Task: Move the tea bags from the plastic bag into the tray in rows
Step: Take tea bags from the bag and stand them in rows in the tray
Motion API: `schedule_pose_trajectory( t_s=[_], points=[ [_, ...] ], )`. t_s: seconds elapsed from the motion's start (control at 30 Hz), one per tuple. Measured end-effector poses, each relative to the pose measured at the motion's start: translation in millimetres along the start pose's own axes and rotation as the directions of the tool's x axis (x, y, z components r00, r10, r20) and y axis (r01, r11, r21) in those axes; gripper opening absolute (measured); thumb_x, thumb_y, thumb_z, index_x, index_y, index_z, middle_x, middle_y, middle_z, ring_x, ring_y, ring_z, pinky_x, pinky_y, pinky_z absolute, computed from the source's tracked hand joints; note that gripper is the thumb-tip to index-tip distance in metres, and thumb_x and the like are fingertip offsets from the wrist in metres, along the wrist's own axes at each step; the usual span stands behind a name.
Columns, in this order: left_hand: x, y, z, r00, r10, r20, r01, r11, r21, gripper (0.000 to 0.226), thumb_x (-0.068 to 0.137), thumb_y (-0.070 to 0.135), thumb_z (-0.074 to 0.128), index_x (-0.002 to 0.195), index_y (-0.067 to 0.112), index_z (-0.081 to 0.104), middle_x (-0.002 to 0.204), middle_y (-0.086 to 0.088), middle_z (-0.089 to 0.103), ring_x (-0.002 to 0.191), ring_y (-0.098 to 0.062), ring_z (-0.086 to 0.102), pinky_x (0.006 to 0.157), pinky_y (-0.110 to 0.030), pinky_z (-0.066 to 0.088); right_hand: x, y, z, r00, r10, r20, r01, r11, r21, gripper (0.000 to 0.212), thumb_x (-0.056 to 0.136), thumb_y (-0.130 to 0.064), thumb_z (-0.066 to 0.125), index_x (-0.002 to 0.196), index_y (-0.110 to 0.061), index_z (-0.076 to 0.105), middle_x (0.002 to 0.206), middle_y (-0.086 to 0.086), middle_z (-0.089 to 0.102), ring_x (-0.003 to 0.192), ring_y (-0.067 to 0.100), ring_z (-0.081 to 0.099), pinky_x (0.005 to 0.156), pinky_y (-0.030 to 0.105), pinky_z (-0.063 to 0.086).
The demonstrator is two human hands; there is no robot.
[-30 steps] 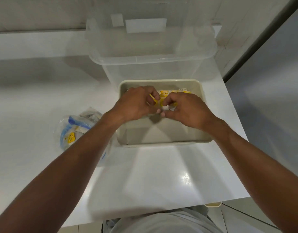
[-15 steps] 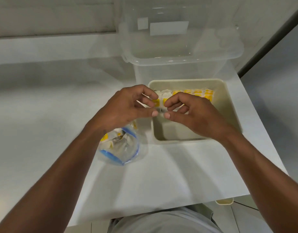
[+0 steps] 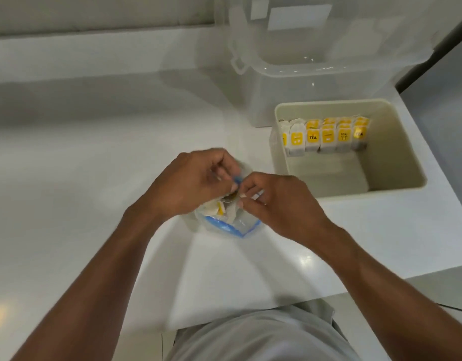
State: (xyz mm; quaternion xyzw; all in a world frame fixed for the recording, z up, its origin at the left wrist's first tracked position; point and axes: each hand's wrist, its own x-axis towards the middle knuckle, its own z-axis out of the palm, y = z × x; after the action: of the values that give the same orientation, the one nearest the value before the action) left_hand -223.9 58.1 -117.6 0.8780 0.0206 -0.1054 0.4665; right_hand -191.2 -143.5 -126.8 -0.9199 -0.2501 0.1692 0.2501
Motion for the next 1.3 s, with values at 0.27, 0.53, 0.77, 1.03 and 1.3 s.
schedule_pose_trajectory(
  t_s=[0.27, 0.53, 0.77, 1.03, 1.3],
  points=[
    [9, -52, 26, 0.974, 0.217, -0.073, -0.133, 0.796, 0.590, 0.066, 0.072, 0.048, 0.083, 0.131, 0.031, 0.060, 0.129, 0.006, 0.063, 0.114, -0.022, 0.061, 0.084, -0.036, 0.056, 15, -4, 28, 0.998, -0.002, -0.070, -0.036, 0.844, -0.535, 0.067, 0.095, -0.033, 0.057, 0.153, -0.024, 0.022, 0.139, -0.003, 0.045, 0.111, 0.020, 0.058, 0.074, 0.032, 0.052],
    [29, -63, 35, 0.960, 0.250, -0.124, -0.144, 0.824, 0.548, 0.060, 0.071, 0.038, 0.085, 0.126, 0.025, 0.065, 0.132, -0.001, 0.062, 0.117, -0.026, 0.059, 0.091, -0.041, 0.054, 23, -2, 37, 0.991, 0.014, -0.132, -0.080, 0.855, -0.512, 0.059, 0.091, -0.024, 0.062, 0.145, -0.024, 0.038, 0.143, -0.001, 0.045, 0.102, 0.023, 0.064, 0.068, 0.031, 0.051],
    [27, -46, 31, 0.936, 0.195, -0.294, -0.047, 0.896, 0.442, 0.048, 0.083, 0.057, 0.063, 0.112, 0.020, 0.073, 0.099, -0.004, 0.076, 0.084, -0.026, 0.069, 0.078, -0.036, 0.058, 17, 6, 33, 0.990, -0.023, -0.141, 0.006, 0.992, -0.126, 0.049, 0.088, -0.032, 0.070, 0.133, -0.025, 0.052, 0.139, -0.003, 0.045, 0.087, 0.016, 0.067, 0.076, 0.029, 0.056],
    [29, -16, 21, 0.966, 0.031, -0.257, 0.021, 0.980, 0.196, 0.058, 0.078, 0.082, 0.045, 0.081, 0.034, 0.076, 0.064, 0.011, 0.068, 0.064, -0.011, 0.063, 0.064, -0.033, 0.053, 24, -1, 28, 0.946, 0.063, -0.317, 0.017, 0.969, 0.246, 0.020, 0.099, -0.036, 0.053, 0.115, -0.025, 0.058, 0.095, -0.010, 0.071, 0.075, 0.004, 0.064, 0.069, 0.019, 0.051],
    [42, -13, 18, 0.967, 0.009, -0.255, 0.085, 0.932, 0.352, 0.011, 0.091, 0.038, 0.062, 0.094, 0.036, 0.072, 0.088, 0.017, 0.071, 0.082, -0.013, 0.065, 0.071, -0.032, 0.053, 22, 12, -16, 0.893, 0.207, -0.399, -0.068, 0.940, 0.335, 0.008, 0.097, -0.030, 0.054, 0.099, -0.027, 0.060, 0.083, -0.015, 0.070, 0.065, 0.000, 0.069, 0.068, 0.041, 0.058]
  ],
)
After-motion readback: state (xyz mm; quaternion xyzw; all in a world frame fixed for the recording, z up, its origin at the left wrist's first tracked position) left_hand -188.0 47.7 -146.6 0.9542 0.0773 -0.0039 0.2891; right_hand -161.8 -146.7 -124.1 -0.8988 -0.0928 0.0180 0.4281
